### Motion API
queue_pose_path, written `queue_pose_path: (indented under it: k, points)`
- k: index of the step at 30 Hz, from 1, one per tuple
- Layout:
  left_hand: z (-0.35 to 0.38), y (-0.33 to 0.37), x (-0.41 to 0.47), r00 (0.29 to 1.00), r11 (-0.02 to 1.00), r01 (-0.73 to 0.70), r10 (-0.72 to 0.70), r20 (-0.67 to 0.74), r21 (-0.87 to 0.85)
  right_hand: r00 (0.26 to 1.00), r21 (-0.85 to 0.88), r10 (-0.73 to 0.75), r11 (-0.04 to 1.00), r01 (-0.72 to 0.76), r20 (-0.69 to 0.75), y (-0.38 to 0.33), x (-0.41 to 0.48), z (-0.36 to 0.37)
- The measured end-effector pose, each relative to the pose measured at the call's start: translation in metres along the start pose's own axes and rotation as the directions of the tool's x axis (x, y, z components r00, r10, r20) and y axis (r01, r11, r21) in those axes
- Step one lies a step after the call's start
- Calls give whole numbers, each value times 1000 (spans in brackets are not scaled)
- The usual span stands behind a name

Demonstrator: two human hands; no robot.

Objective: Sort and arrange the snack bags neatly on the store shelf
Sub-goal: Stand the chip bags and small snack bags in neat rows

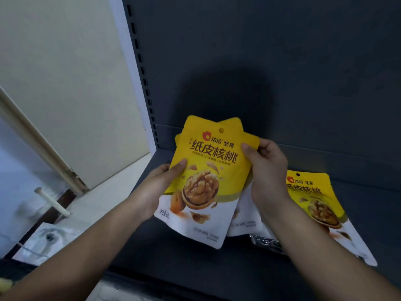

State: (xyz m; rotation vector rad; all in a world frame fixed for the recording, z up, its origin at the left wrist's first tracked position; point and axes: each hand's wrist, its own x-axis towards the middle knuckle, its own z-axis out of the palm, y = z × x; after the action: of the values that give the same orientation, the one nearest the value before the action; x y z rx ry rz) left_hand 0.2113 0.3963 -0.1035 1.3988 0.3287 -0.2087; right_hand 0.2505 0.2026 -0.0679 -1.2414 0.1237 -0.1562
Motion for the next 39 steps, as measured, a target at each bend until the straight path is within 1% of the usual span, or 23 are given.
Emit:
queue_pose_path:
  k: [1, 2, 3, 5, 7, 8, 10, 13, 15, 17, 19, 21, 25, 27, 31, 35, 39]
  points:
    - [2, 8, 2, 996, 999, -41, 42, 84, -10, 999, 42, -49, 998, 49, -11, -4, 2, 2]
    - [3, 17, 6, 989, 995, -96, 96, 114, -8, 995, 58, -103, 993, 104, -16, -8, 4, 5]
    - [5, 25, 12, 980, 984, -177, 176, 98, 3, 985, 48, -172, 984, 172, -8, -10, 6, 7]
    - [8, 34, 24, 944, 944, -328, 327, 39, 29, 949, 7, -308, 951, 308, 69, -12, 9, 10]
    - [12, 37, 33, 922, 922, -387, 385, 43, 33, 920, -40, -353, 930, 365, 170, -8, 12, 11]
    - [14, 35, 37, 920, 920, -391, 390, 52, 28, 918, -60, -337, 933, 356, 208, -5, 13, 10]
    - [16, 28, 43, 922, 925, -379, 378, 87, 5, 932, -76, -264, 954, 290, 250, 4, 15, 5]
    - [14, 13, 43, 933, 947, -322, 315, 177, 12, 942, -135, -134, 974, 183, 307, 21, 10, -7]
    - [11, 5, 40, 937, 954, -295, 276, 216, 60, 934, -241, -51, 960, 144, 354, 36, 5, -14]
    - [7, 2, 38, 941, 949, -287, 254, 225, 132, 921, -320, 37, 942, 98, 389, 52, 6, -20]
    - [2, 1, 37, 941, 927, -300, 250, 226, 224, 899, -378, 139, 925, 32, 416, 61, 8, -23]
    - [-3, 0, 38, 939, 900, -313, 245, 243, 304, 879, -424, 197, 906, 7, 434, 61, 10, -23]
    - [-8, -14, 42, 920, 859, -349, 240, 310, 374, 892, -474, 206, 881, 10, 402, 56, 16, -31]
    - [-5, -20, 45, 920, 849, -358, 249, 303, 389, 888, -510, 216, 860, 25, 407, 53, 17, -38]
    - [10, -27, 50, 909, 827, -388, 272, 315, 406, 901, -519, 204, 855, 28, 383, 43, 15, -53]
    - [24, -34, 57, 907, 795, -413, 314, 281, 445, 929, -550, 163, 834, 51, 333, 42, 15, -67]
    - [31, -38, 65, 898, 772, -439, 390, 202, 461, 944, -574, 98, 812, 107, 315, 46, 19, -64]
